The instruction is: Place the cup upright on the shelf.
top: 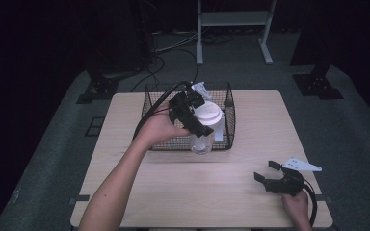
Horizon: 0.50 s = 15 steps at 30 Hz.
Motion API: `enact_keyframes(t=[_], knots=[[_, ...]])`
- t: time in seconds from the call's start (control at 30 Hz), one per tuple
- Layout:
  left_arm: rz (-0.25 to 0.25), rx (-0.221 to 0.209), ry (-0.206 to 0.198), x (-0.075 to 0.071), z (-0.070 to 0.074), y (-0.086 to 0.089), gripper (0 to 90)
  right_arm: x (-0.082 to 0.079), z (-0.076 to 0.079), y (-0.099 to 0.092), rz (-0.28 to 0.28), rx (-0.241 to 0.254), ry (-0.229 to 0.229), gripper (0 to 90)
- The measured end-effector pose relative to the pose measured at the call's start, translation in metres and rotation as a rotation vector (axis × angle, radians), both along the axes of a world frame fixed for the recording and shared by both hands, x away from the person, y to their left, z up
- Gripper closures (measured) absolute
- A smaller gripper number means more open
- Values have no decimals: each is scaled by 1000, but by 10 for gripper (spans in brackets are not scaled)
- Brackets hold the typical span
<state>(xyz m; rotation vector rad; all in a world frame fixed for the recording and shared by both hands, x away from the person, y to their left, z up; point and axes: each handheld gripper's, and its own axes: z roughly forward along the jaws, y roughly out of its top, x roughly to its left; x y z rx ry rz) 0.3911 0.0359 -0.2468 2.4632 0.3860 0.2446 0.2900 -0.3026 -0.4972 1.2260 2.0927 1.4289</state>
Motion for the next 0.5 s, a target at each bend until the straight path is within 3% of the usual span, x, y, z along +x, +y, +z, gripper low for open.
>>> enact_keyframes(t=[0.5], knots=[[42, 31, 6, 32, 11, -7, 55, 0, 0, -1, -4, 16, 5, 129]])
